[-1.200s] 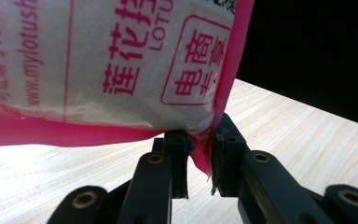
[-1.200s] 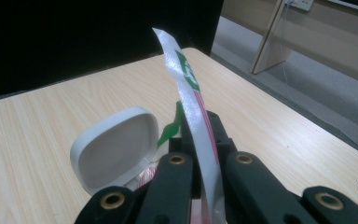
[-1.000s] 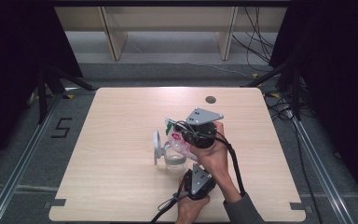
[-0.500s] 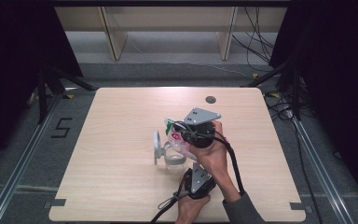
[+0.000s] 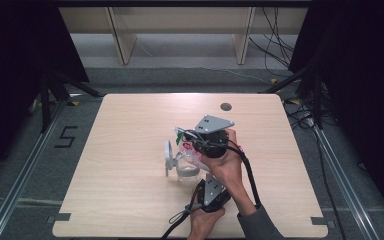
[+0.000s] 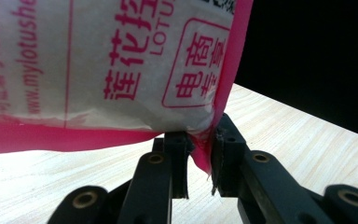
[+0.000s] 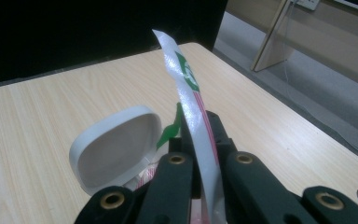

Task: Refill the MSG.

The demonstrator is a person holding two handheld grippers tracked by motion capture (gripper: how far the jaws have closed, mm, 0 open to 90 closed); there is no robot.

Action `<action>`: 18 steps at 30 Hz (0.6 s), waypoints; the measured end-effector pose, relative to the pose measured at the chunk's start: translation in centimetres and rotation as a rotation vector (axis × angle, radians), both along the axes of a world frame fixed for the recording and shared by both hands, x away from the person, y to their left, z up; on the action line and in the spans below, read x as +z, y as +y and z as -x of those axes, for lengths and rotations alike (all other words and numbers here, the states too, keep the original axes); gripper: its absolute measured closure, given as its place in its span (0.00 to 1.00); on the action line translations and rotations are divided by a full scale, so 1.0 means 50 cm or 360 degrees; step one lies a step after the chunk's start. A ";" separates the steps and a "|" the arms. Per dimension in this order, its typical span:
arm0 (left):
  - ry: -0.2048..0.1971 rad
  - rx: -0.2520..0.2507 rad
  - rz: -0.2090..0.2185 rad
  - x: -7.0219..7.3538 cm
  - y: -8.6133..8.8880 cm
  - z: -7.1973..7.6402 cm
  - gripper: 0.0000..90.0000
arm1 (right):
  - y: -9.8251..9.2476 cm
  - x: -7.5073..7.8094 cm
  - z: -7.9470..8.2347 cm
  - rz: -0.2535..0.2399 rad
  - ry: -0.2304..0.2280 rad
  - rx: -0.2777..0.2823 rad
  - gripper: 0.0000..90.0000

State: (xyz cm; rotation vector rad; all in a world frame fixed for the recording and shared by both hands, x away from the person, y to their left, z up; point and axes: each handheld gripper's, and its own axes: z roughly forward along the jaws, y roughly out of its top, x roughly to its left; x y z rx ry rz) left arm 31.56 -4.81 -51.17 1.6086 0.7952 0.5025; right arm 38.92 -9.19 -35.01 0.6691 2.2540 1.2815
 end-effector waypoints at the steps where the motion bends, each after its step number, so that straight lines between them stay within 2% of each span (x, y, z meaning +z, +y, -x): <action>1: 0.0001 0.0001 0.0001 0.000 0.000 0.000 0.87 | 0.000 0.000 -0.001 0.0004 -0.0014 0.0009 1.00; 2: 0.0004 0.0000 0.0006 0.000 0.000 -0.001 0.87 | 0.001 0.000 0.000 0.0003 0.0010 0.0018 1.00; 3: 0.0004 -0.0002 0.0007 0.000 0.000 -0.001 0.87 | 0.002 0.000 0.004 -0.0013 0.0064 0.0000 1.00; 7: 0.0000 0.0000 0.0005 0.000 -0.001 -0.001 0.87 | 0.000 0.001 0.005 0.0005 0.0052 0.0007 1.00; 8: -0.0003 0.0001 0.0003 0.000 -0.001 0.000 0.87 | 0.000 0.001 0.003 0.0014 0.0013 0.0027 1.00; 11: -0.0005 0.0004 -0.0001 0.000 0.000 0.000 0.87 | 0.001 0.001 0.002 0.0022 -0.0021 0.0025 1.00; 14: -0.0004 0.0004 -0.0009 0.000 0.000 0.000 0.87 | 0.003 0.000 0.003 0.0027 0.0012 0.0034 1.00; 16: -0.0002 0.0005 -0.0009 -0.001 -0.001 -0.001 0.87 | 0.005 -0.002 0.004 0.0011 0.0015 0.0008 1.00; 18: -0.0002 0.0004 -0.0016 0.000 -0.001 -0.001 0.87 | 0.004 -0.001 0.002 0.0026 0.0044 0.0038 1.00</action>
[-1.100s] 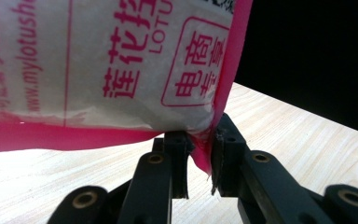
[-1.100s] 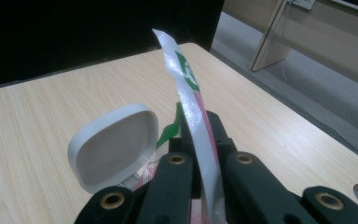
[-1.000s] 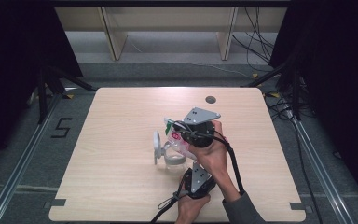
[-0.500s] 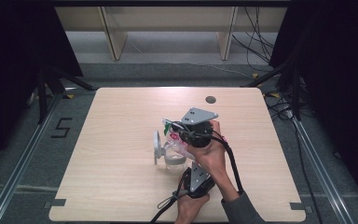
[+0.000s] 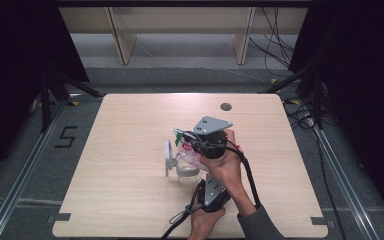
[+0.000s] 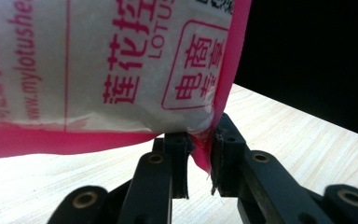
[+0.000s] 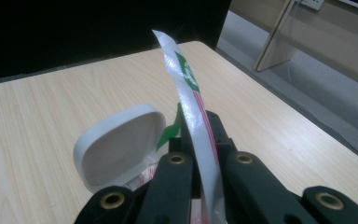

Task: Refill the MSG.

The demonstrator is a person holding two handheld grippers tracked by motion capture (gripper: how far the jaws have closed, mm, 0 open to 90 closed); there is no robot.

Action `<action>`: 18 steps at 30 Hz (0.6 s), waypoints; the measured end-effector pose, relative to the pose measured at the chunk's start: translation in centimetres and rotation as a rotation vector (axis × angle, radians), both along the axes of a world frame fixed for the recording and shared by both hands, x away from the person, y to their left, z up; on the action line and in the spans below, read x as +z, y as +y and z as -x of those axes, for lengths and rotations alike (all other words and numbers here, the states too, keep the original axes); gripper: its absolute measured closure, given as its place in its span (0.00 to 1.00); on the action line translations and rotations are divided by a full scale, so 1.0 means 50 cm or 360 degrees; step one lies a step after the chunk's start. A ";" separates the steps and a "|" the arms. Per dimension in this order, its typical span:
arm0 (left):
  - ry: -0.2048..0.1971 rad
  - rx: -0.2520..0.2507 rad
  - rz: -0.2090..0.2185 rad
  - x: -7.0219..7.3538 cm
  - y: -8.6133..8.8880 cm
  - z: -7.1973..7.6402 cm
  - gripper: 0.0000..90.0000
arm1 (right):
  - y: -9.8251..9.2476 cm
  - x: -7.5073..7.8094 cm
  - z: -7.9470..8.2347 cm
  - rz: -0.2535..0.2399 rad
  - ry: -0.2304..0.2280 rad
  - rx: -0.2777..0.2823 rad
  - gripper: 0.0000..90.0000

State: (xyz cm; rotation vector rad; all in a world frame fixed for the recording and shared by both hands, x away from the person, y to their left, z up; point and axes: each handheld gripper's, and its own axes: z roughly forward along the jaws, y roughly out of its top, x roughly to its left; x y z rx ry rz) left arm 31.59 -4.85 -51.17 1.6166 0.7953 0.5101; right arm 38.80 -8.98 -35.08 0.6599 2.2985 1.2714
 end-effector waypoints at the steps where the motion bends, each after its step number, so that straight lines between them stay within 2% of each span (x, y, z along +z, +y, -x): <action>1: -0.0004 -0.0004 0.0011 0.000 -0.001 0.000 0.87 | 0.000 0.000 0.001 0.0006 0.0002 -0.0009 1.00; 5: -0.0002 -0.0005 0.0019 0.000 -0.001 0.000 0.87 | -0.001 0.000 -0.002 0.0001 -0.0032 -0.0003 1.00; 6: -0.0002 0.0000 0.0015 0.000 -0.001 0.001 0.87 | -0.001 0.000 0.000 -0.0010 -0.0009 -0.0012 1.00; 7: -0.0004 0.0001 0.0007 0.001 0.000 0.002 0.87 | -0.001 0.000 -0.001 -0.0013 -0.0045 -0.0023 1.00; 9: 0.0001 -0.0004 0.0018 0.000 -0.001 0.001 0.87 | -0.001 0.001 0.000 -0.0012 -0.0005 -0.0010 1.00; 11: -0.0002 0.0000 0.0008 0.001 -0.001 0.002 0.87 | -0.002 0.001 -0.002 0.0000 -0.0061 -0.0028 1.00; 12: -0.0005 0.0000 0.0006 0.001 0.000 0.002 0.87 | -0.001 0.001 -0.001 -0.0012 -0.0040 -0.0025 1.00; 14: -0.0002 0.0002 0.0006 0.001 0.001 0.001 0.87 | 0.000 0.001 -0.001 -0.0003 -0.0045 -0.0008 1.00; 15: -0.0002 0.0019 0.0188 -0.001 -0.015 0.002 0.87 | 0.000 0.001 -0.001 0.0007 -0.0071 -0.0006 1.00; 16: 0.0000 0.0022 0.0187 -0.001 -0.015 0.002 0.87 | 0.003 0.000 0.004 -0.0007 -0.0024 -0.0027 1.00; 18: 0.0002 0.0023 0.0183 -0.001 -0.015 0.001 0.87 | 0.004 0.001 0.004 0.0012 -0.0027 -0.0018 1.00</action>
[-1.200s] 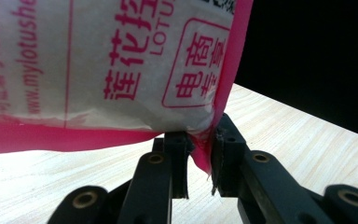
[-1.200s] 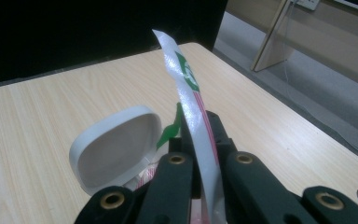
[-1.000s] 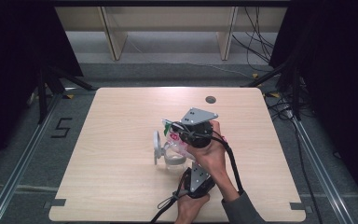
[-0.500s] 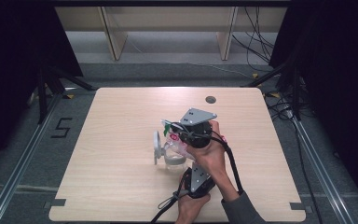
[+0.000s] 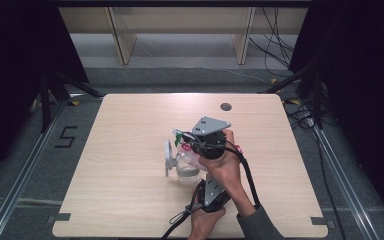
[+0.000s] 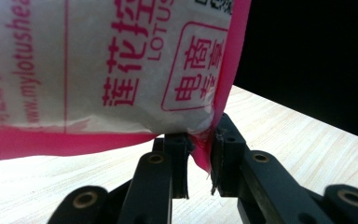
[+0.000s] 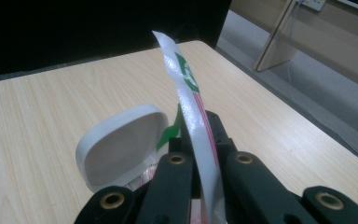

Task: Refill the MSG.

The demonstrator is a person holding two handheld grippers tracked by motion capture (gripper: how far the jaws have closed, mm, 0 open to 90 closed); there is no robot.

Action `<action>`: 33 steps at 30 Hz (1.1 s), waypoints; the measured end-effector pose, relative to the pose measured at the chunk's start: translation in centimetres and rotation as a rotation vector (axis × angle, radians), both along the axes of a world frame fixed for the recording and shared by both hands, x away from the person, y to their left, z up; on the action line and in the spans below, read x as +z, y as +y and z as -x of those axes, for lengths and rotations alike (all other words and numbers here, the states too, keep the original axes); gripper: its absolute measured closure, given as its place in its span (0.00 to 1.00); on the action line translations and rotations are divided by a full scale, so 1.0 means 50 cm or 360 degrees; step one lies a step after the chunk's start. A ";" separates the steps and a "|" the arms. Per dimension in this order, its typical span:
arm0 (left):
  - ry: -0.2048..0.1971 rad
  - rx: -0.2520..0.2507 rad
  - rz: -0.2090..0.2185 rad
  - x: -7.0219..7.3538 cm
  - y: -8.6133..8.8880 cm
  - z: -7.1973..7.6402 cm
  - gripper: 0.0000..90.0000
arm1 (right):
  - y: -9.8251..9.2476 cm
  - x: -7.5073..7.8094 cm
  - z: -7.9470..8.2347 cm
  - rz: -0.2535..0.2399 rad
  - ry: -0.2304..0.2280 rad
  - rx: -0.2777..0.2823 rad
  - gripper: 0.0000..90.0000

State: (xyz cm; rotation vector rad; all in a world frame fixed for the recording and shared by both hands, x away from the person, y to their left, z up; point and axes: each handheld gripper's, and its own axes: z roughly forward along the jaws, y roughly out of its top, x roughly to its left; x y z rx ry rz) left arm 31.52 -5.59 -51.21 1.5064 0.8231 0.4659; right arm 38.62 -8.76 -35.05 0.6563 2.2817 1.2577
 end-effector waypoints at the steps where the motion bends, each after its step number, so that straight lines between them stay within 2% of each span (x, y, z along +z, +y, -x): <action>1: 0.0001 -0.0001 0.0003 0.000 0.000 0.000 0.87 | 0.002 -0.002 0.000 -0.0014 -0.0012 -0.0009 1.00; 6: 0.0005 -0.0003 0.0010 0.001 0.000 -0.001 0.87 | 0.001 -0.001 -0.001 -0.0002 0.0003 0.0002 1.00; 10: 0.0006 -0.0005 0.0012 0.000 0.001 0.000 0.87 | 0.004 -0.002 0.001 -0.0003 -0.0013 0.0007 1.00; 12: 0.0008 -0.0008 0.0011 0.001 0.001 0.000 0.87 | 0.004 -0.002 -0.001 0.0021 -0.0017 0.0028 1.00; 14: 0.0005 -0.0006 0.0008 0.000 0.002 0.000 0.87 | 0.007 -0.003 0.000 0.0011 -0.0024 0.0014 1.00; 15: 0.0006 -0.0006 0.0008 0.000 0.002 0.000 0.87 | 0.005 -0.002 0.001 0.0007 0.0004 0.0013 1.00; 19: 0.0003 -0.0003 0.0005 0.001 0.001 0.000 0.87 | 0.006 -0.002 0.001 -0.0003 -0.0016 0.0010 1.00; 21: 0.0006 -0.0004 0.0009 0.000 0.000 0.000 0.87 | 0.005 -0.002 0.001 0.0005 0.0012 0.0017 1.00; 22: 0.0006 -0.0003 0.0010 0.000 0.000 0.000 0.87 | 0.007 -0.004 0.000 0.0001 -0.0004 0.0005 1.00; 24: 0.0007 -0.0002 0.0010 0.000 0.000 0.000 0.87 | 0.006 -0.004 -0.003 0.0012 -0.0030 0.0026 1.00; 28: 0.0003 -0.0008 0.0012 0.001 -0.001 0.000 0.87 | 0.006 -0.003 -0.003 0.0034 -0.0011 0.0046 1.00; 32: 0.0004 -0.0002 0.0013 0.003 0.000 0.000 0.87 | 0.007 -0.003 -0.003 0.0015 -0.0022 0.0032 1.00; 33: 0.0001 -0.0001 0.0017 0.004 0.000 0.000 0.87 | 0.008 -0.002 -0.001 0.0010 -0.0005 0.0023 1.00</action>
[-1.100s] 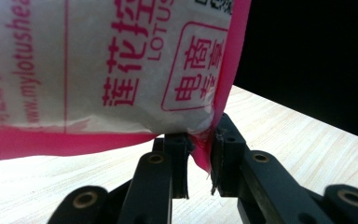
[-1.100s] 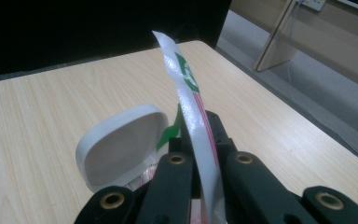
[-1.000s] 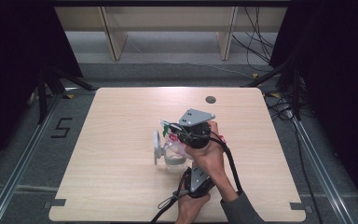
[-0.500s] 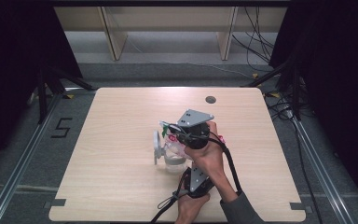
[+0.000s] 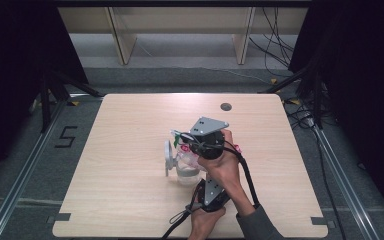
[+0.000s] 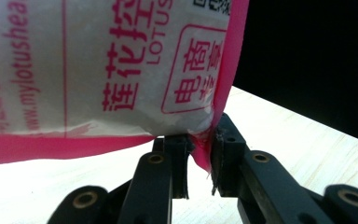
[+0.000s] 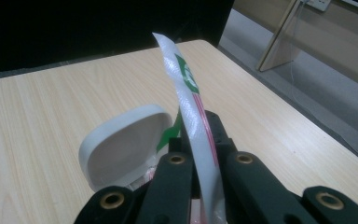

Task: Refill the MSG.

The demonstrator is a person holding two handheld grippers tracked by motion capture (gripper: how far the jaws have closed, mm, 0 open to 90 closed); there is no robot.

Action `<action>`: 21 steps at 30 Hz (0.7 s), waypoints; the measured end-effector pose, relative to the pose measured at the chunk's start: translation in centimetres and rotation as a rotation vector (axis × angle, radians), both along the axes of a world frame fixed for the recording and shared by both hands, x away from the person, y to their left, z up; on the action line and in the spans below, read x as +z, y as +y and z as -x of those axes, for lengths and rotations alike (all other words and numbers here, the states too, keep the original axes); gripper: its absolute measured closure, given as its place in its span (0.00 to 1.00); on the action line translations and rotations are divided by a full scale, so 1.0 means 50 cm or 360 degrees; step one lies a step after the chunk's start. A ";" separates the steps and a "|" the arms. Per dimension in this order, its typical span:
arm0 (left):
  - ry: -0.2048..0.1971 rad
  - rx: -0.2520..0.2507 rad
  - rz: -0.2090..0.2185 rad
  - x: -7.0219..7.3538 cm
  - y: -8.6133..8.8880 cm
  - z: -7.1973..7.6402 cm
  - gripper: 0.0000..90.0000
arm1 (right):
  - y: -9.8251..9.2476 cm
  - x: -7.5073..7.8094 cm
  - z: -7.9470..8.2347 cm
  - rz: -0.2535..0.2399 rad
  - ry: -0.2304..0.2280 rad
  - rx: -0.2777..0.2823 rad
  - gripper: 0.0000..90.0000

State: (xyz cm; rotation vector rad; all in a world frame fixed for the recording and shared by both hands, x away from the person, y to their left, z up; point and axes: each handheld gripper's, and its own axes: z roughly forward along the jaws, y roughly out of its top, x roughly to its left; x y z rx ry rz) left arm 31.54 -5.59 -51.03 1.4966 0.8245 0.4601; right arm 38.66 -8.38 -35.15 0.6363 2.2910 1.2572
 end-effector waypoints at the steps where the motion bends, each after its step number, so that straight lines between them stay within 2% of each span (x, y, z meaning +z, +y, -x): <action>1: 0.0000 0.0001 0.0000 0.000 0.000 0.000 0.87 | 0.000 0.001 0.001 -0.0010 0.0007 -0.0006 1.00; 8: 0.0008 0.0001 0.0001 0.000 0.001 -0.001 0.87 | 0.002 0.000 -0.004 0.0007 -0.0020 0.0016 1.00; 14: -0.0001 0.0002 -0.0001 0.000 0.001 -0.001 0.87 | 0.000 0.000 -0.003 -0.0006 -0.0008 0.0001 1.00; 16: -0.0001 0.0004 0.0001 -0.001 0.001 -0.002 0.87 | -0.002 0.002 -0.006 0.0011 -0.0025 0.0038 1.00; 19: -0.0003 -0.0001 -0.0001 0.000 0.001 -0.001 0.87 | 0.002 0.000 -0.001 -0.0008 -0.0005 0.0007 1.00; 21: -0.0006 -0.0007 0.0003 0.000 0.001 -0.002 0.87 | 0.004 0.000 -0.003 0.0015 -0.0040 0.0029 1.00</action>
